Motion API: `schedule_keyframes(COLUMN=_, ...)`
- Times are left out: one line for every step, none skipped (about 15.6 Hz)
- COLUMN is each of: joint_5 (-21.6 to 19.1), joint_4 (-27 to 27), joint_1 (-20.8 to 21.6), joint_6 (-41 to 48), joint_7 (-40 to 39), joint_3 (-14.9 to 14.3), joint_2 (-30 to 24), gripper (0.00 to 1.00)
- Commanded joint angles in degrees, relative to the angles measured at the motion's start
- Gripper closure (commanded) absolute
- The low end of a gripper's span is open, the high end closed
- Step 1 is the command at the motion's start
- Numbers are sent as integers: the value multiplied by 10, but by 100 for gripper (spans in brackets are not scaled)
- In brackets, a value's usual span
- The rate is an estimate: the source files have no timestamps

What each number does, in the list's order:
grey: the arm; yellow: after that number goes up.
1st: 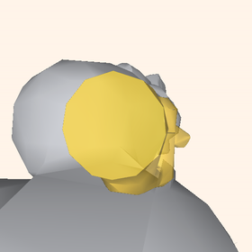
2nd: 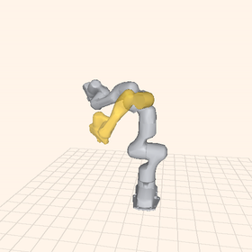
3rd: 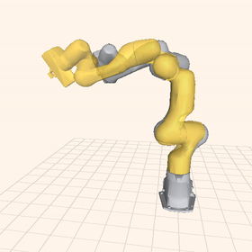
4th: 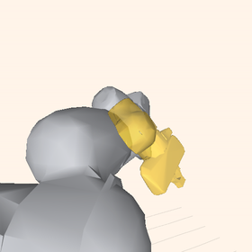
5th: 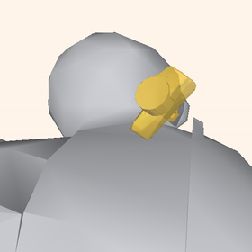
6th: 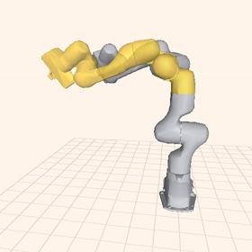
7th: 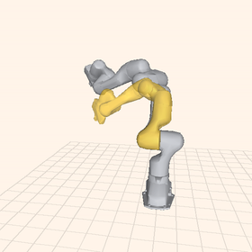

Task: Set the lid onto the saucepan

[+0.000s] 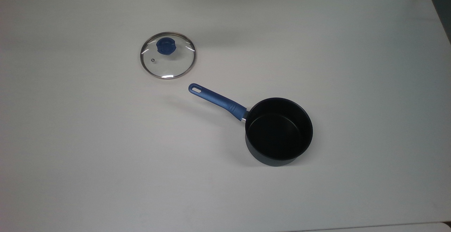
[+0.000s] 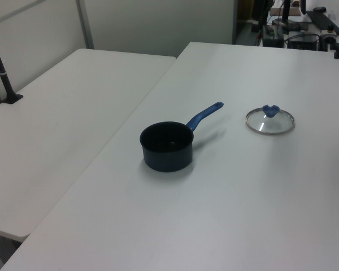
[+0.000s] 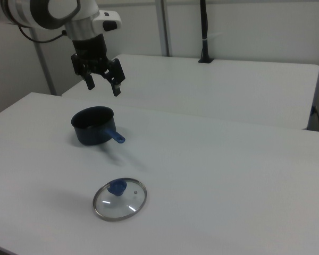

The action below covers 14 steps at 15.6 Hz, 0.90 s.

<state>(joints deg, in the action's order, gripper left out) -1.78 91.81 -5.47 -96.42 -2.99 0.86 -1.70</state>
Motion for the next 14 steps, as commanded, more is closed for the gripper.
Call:
schedule_keyframes(joint_5=6, joint_4=4, joint_1=10, joint_6=-3, joint_7=-3, joint_3=-8, joint_2=-9, gripper=0)
schedule_keyframes(joint_5=5, joint_4=4, joint_1=11, joint_6=-3, joint_7=-2, joint_3=-8, joint_2=-9, gripper=0)
schedule_keyframes(joint_5=5, joint_4=4, joint_1=11, joint_6=-3, joint_7=-2, joint_3=-8, joint_2=-9, gripper=0)
schedule_keyframes(joint_5=6, joint_4=4, joint_1=10, joint_6=-3, joint_7=-2, joint_3=-8, joint_2=-9, gripper=0)
schedule_keyframes(joint_5=5, joint_4=4, joint_1=11, joint_6=-3, joint_7=-2, joint_3=-8, joint_2=-9, gripper=0)
schedule_keyframes(joint_5=5, joint_4=4, joint_1=11, joint_6=-2, joint_7=-2, joint_3=-9, joint_2=-10, gripper=0)
schedule_keyframes(joint_5=5, joint_4=4, joint_1=11, joint_6=0, joint_7=-2, joint_3=-8, joint_2=-10, gripper=0)
schedule_keyframes(joint_5=6, joint_4=4, joint_1=11, joint_6=0, joint_7=-2, joint_3=-8, joint_2=-9, gripper=0)
schedule_keyframes(joint_5=5, joint_4=4, joint_1=11, joint_6=0, joint_7=-2, joint_3=-8, joint_2=-10, gripper=0)
schedule_keyframes(joint_5=5, joint_4=4, joint_1=11, joint_6=1, joint_7=-7, joint_3=-8, joint_2=-10, gripper=0)
schedule_keyframes(joint_5=5, joint_4=4, joint_1=10, joint_6=3, joint_7=-10, joint_3=-9, joint_2=-9, gripper=0)
schedule_keyframes(joint_5=8, joint_4=4, joint_1=10, joint_6=10, joint_7=-15, joint_3=-10, joint_2=-9, gripper=0)
schedule_keyframes(joint_5=11, joint_4=5, joint_1=8, joint_6=19, joint_7=-29, joint_3=-10, joint_2=-10, gripper=0)
schedule_keyframes(joint_5=13, joint_4=6, joint_1=5, joint_6=36, joint_7=-58, joint_3=-10, joint_2=-10, gripper=0)
